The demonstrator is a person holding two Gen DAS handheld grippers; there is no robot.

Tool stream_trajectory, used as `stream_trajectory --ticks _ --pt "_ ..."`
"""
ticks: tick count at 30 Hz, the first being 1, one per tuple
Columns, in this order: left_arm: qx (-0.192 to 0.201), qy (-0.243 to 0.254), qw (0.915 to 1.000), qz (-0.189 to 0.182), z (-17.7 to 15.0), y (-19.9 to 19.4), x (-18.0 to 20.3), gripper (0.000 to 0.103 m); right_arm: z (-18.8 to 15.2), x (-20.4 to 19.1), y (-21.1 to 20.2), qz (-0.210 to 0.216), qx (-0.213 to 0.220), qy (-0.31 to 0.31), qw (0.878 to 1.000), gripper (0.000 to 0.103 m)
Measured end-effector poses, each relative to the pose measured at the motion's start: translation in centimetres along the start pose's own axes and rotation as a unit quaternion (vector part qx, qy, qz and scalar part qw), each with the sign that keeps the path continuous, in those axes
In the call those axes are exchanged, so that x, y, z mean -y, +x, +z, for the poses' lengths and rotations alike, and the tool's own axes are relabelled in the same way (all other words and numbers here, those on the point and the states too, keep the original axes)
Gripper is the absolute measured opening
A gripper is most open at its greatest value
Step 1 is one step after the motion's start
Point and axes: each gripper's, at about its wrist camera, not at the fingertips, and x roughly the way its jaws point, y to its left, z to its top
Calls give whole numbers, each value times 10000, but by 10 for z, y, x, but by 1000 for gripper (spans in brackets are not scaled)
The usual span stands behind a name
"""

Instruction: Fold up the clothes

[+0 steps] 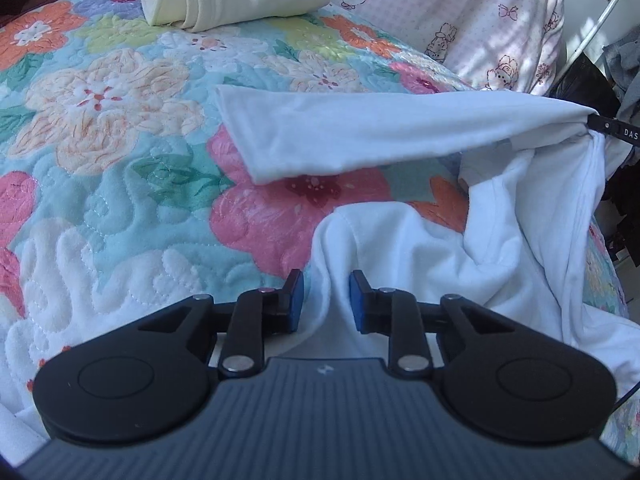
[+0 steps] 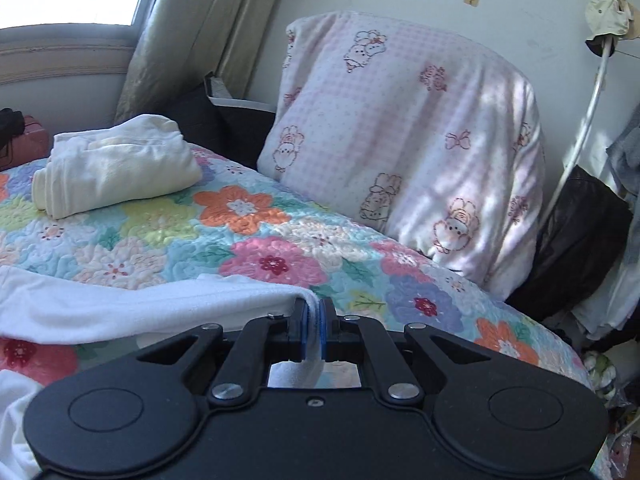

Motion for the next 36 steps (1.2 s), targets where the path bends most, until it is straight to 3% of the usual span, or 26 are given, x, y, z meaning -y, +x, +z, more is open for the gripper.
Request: stream_trajectory --ticks 4,8,11,14,18,19,21,23,29,33,36 --pt "112 98 9999 75 1 -4 5 18 -8 57 -2 -491 -120 527 9973 5" --pt "84 -128 9998 -97 2 -6 1 18 -28 92 3 -1101 -236 590 9919 5" --pt "15 -435 9987 -261 1 -5 -7 18 -59 110 22 -1507 -687 458 9851 5" --pt "9 -605 9977 -302 1 -3 -13 18 -92 124 44 -1635 -1339 398 9766 5" --pt "53 -649 9967 -485 5 -1 -15 24 -111 126 41 -1421 -1511 748 9754 6" --pt "51 -655 9964 -545 5 0 -14 30 -110 123 40 -1338 -1512 745 9766 8" --pt "6 -672 9958 -618 5 2 -13 42 -108 118 32 -806 -1674 795 9794 34" --pt "-109 -599 9963 -609 3 5 -10 42 -105 111 23 -210 -1898 781 9785 44" --pt "-176 -600 9963 -598 3 9 -11 42 -69 72 -21 720 -2001 -61 9771 44" --pt "-177 -745 9945 -718 4 8 -16 42 -18 36 -47 1308 -1767 -689 9731 60" --pt "-147 -814 9933 -802 5 7 -18 42 2 4 -39 1767 -1623 -1127 9642 69"
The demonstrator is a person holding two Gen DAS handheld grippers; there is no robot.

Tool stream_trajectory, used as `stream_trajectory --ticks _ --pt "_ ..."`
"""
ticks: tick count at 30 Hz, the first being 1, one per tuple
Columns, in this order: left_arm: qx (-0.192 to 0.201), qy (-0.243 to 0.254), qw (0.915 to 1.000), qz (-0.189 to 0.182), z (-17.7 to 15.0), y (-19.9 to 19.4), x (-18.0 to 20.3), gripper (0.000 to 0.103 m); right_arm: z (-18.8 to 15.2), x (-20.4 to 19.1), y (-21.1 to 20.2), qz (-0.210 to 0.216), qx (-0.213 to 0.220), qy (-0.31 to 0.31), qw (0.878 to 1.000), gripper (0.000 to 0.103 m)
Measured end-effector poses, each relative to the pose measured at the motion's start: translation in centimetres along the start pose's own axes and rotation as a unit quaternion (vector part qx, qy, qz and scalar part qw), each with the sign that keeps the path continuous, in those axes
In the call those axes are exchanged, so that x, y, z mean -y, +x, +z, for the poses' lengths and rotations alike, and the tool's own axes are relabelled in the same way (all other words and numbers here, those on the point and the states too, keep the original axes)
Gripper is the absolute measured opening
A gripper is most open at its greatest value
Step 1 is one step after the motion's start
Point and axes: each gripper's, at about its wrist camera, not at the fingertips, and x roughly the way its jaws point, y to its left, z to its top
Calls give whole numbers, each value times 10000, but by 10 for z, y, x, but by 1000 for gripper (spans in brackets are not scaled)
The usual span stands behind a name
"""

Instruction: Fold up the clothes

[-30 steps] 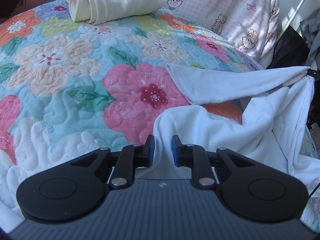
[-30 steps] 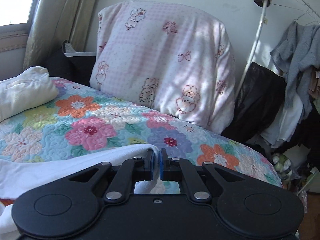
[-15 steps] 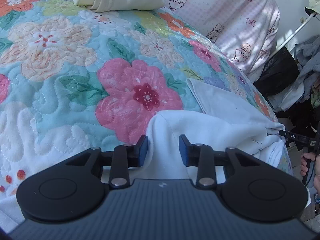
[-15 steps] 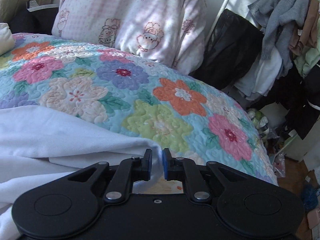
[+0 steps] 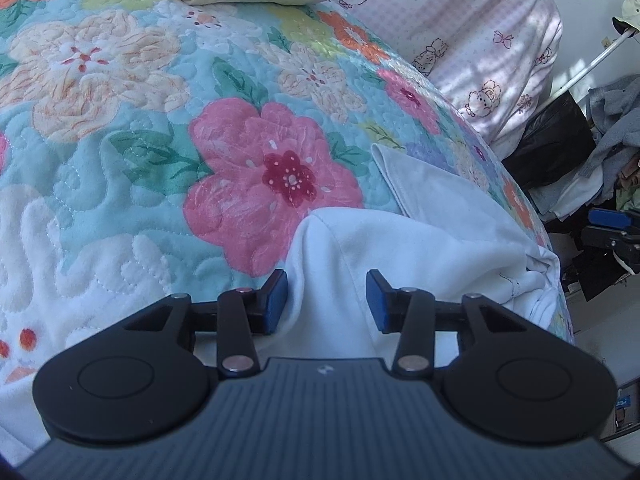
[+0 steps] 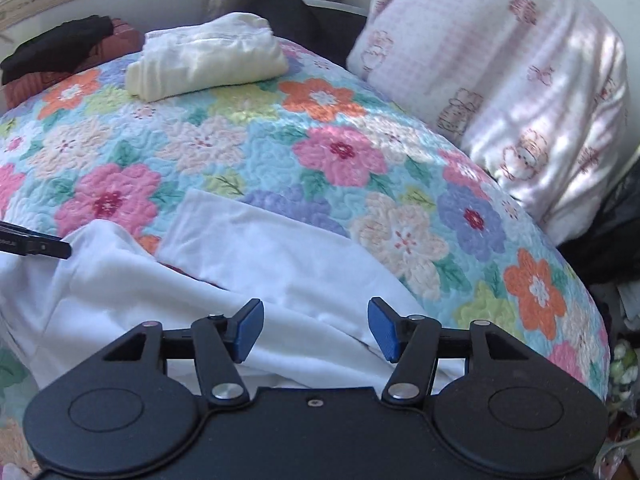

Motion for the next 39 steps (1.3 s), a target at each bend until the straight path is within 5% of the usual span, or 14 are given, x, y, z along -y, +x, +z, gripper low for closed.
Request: stream_trajectory --ticks 3,8,12,14,16,18,20,29,34,39 --pt "14 -16 10000 -47 0 -1 -2 42 14 -16 33 191 -65 -240 9995 71" --pt "7 43 9999 -138 1 -4 -2 42 9 -30 100 -114 -303 -347 9989 74" --pt "-56 168 9998 -30 -1 3 0 42 2 -23 152 -201 -978 42 9950 84" --pt "-72 279 9996 54 -3 5 2 42 -7 -16 166 -144 -915 447 9947 86" --pt "-71 284 9996 67 -3 5 2 42 -12 -9 168 17 -724 840 9938 76" --pt "-72 249 9997 51 -3 4 1 42 -13 -11 159 84 -508 890 9947 32" --pt "-87 155 9998 15 -1 3 -1 42 -10 -16 144 6 -285 763 9967 8" --pt "237 278 9983 -459 5 -11 16 48 -16 40 46 -874 805 1565 9805 6" --pt "112 349 9987 -356 2 -5 17 48 -39 73 8 -1338 865 1864 9695 5" --pt "18 261 9990 -375 0 -1 13 49 -67 89 -2 -1155 810 2577 9559 6"
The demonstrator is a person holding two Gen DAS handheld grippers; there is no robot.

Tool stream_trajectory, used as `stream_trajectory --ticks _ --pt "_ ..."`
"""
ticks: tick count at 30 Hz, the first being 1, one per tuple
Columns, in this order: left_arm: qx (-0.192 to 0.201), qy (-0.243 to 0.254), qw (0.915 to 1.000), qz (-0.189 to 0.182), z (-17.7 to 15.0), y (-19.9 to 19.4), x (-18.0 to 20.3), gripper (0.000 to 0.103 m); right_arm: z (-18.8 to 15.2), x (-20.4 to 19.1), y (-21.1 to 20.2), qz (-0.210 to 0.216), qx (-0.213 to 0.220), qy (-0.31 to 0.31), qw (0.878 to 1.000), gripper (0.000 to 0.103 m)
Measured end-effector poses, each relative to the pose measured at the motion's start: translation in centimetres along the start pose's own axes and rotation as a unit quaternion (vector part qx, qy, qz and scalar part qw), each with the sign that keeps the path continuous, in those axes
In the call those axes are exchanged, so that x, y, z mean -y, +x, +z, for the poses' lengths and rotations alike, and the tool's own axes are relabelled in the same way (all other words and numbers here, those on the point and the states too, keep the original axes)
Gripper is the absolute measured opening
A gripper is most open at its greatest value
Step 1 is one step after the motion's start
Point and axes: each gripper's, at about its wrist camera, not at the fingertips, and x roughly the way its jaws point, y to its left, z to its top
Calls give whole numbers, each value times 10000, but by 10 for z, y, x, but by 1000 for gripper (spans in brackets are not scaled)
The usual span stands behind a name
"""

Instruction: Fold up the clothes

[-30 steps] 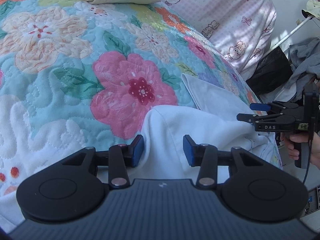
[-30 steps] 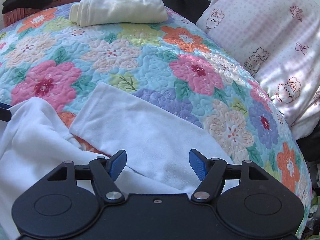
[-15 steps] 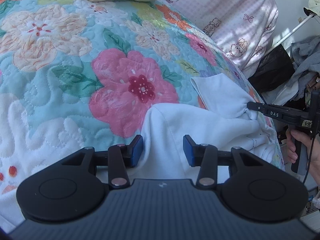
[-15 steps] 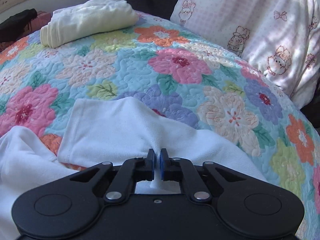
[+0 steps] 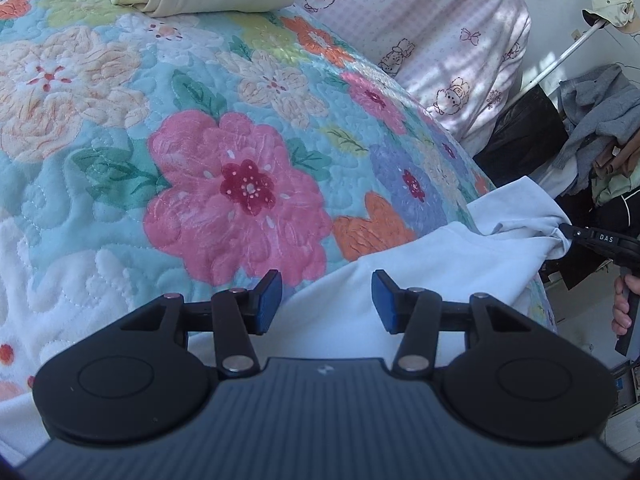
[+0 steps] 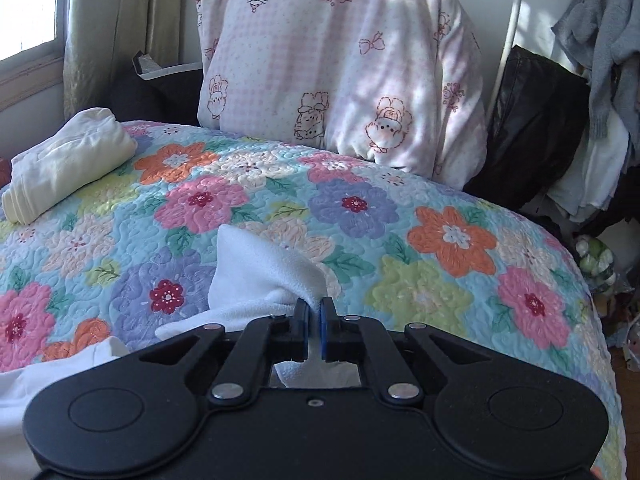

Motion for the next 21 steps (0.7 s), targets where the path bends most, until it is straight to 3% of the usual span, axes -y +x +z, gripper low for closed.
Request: stream_trajectory --ticks 5,10,13,15,16,18,20,21 --pt "-82 42 10000 -34 -5 4 2 49 -21 14 15 122 -290 730 9968 8" --pt "-81 747 9972 53 -18 0 30 49 -38 20 52 -188 -797 763 9937 28" --pt "-56 1087 9941 -19 -24 -1 48 49 -48 30 62 -216 -857 984 9912 29" --pt "-104 1196 9927 -135 -26 1 57 49 -54 40 64 -198 -838 1294 9878 41" --pt "-165 1116 9934 -229 -25 3 59 49 -57 46 63 -168 -788 1482 9857 45" --pt "-316 694 9952 -612 -19 8 64 49 -64 61 59 -66 -506 1890 9806 65" --pt "-451 293 9936 -993 -13 12 71 51 -72 71 59 85 -267 1998 9794 69" --pt "-448 477 9933 -948 -11 15 84 53 -74 73 58 143 -243 1967 9801 69"
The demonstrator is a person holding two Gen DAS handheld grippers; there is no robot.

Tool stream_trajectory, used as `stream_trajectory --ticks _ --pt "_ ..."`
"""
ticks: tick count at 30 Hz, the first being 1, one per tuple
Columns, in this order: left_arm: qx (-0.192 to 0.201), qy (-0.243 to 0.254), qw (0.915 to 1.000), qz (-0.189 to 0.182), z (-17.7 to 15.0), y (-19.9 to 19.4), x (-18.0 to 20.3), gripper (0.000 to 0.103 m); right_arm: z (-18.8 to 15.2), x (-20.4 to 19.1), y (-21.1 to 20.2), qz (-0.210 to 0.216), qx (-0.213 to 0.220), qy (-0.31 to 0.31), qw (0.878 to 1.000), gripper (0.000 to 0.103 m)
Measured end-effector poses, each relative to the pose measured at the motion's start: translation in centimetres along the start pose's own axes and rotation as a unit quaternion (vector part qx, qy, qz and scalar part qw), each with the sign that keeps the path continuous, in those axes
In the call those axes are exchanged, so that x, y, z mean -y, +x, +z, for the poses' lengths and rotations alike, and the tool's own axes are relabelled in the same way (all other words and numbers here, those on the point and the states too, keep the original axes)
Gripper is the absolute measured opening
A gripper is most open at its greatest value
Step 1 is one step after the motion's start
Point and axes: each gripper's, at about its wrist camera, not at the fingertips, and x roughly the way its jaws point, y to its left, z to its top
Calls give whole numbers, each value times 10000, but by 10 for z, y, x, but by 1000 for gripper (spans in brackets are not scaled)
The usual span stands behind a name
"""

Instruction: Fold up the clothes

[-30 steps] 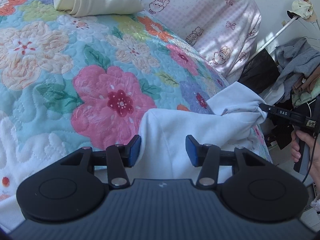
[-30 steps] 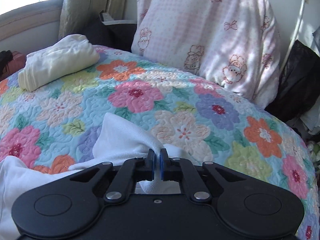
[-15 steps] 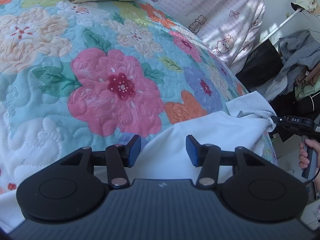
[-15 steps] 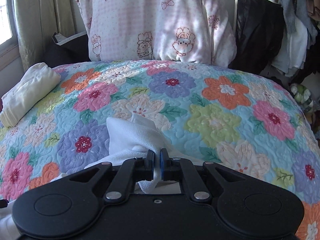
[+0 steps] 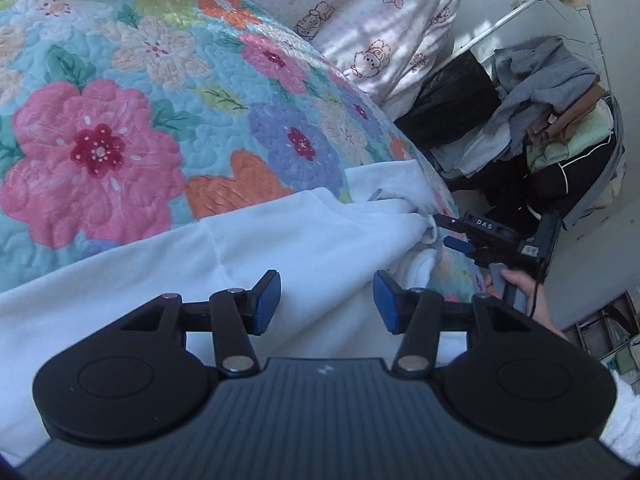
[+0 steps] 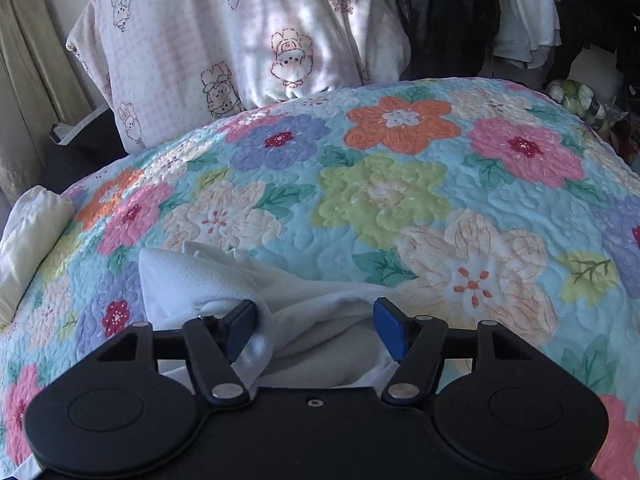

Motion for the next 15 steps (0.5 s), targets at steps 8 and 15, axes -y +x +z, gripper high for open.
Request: stream_trajectory --ticks 8,15 --pt "-651 1221 9893 451 -2 67 45 67 -6 -1 -40 1060 540 -349 9923 69" --pt "-630 792 9915 814 -8 79 18 34 -21 -38 -32 873 135 -1834 9791 71"
